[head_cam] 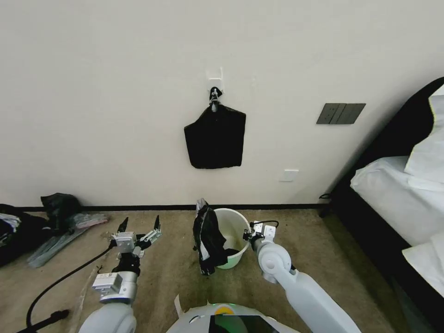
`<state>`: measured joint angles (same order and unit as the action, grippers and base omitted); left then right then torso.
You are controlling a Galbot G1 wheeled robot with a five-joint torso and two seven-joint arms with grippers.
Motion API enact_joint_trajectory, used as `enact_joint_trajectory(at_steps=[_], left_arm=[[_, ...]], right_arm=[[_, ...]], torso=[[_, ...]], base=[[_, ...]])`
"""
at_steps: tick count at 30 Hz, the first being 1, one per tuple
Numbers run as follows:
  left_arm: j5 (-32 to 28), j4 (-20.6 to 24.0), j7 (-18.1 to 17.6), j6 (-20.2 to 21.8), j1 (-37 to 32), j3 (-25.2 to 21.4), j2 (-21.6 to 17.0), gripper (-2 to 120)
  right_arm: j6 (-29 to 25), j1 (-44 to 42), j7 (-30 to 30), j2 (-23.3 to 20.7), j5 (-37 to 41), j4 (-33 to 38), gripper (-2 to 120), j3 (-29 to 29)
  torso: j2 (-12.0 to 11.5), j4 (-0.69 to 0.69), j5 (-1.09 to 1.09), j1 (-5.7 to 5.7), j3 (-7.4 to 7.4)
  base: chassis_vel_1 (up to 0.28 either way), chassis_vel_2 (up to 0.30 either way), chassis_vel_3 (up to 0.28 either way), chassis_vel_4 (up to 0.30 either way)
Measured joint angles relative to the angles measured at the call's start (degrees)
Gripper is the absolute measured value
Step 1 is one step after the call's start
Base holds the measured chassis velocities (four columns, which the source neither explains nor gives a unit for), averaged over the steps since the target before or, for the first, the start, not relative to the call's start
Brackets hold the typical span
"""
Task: Place a trash bag onto the trash bin.
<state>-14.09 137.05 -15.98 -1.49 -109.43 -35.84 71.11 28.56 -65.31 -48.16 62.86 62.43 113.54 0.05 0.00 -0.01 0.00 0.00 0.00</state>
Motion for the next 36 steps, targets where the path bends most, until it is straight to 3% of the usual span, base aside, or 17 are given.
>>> enact_joint_trajectory(at_steps=[11,14,18,22,27,32,35,36], left_arm=[[0.1,0.1,0.0,-0.2,-0.4,0.0,0.5,100],[0.1,0.1,0.0,-0.2,-0.4,0.2,0.6,100],[0.1,0.1,0.0,-0.2,0.0,0.4,0.6,100],[0.1,0.1,0.0,-0.2,0.1,0.4,0.6,100],[0.0,-0.1,0.0,-0.1,0.3,0.5,0.6,100],[-0.1,-0.9,-0.2,0.0,0.3,1.2,0.8,100],[-0.1,-1.2,-0.2,0.1,0.2,1.4,0.8,100],[-0.1,-1.4,-0.2,0.2,0.2,1.4,0.8,100]], right_arm=[[0.2,-0.2,0.8,-0.8,0.3,-1.1,2,1.1],[0.5,-0.6,1.1,-1.2,0.5,-0.7,9,1.7],[1.3,-1.2,1.3,-2.1,0.7,1.3,27,2.5],[1.4,-1.6,1.3,-2.5,0.5,2.3,35,3.1],[-0.1,-3.0,1.8,-5.3,-5.2,9.0,57,6.2],[-2.9,-2.2,7.5,-8.4,-9.1,15.1,76,6.7],[-2.9,-1.4,10.8,-9.1,-6.9,16.8,84,5.9],[-1.8,-0.5,14.0,-9.6,-3.0,18.3,90,4.9]], torso=[[0.0,0.01,0.00,0.00,0.00],[0.0,0.01,0.01,0.00,0.00],[0.0,0.00,0.01,0.00,0.00],[0.0,0.00,0.00,0.00,0.00],[0.0,0.00,0.00,0.01,0.00],[0.0,0.00,0.00,0.01,0.00],[0.0,0.00,0.00,0.01,0.00],[0.0,0.01,0.00,0.01,0.00]], base=[[0.000,0.000,0.000,0.000],[0.000,0.000,0.000,0.000],[0.000,0.000,0.000,0.000],[0.000,0.000,0.000,0.000],[0.000,0.000,0.000,0.000],[0.000,0.000,0.000,0.000],[0.000,0.000,0.000,0.000],[0.000,0.000,0.000,0.000]])
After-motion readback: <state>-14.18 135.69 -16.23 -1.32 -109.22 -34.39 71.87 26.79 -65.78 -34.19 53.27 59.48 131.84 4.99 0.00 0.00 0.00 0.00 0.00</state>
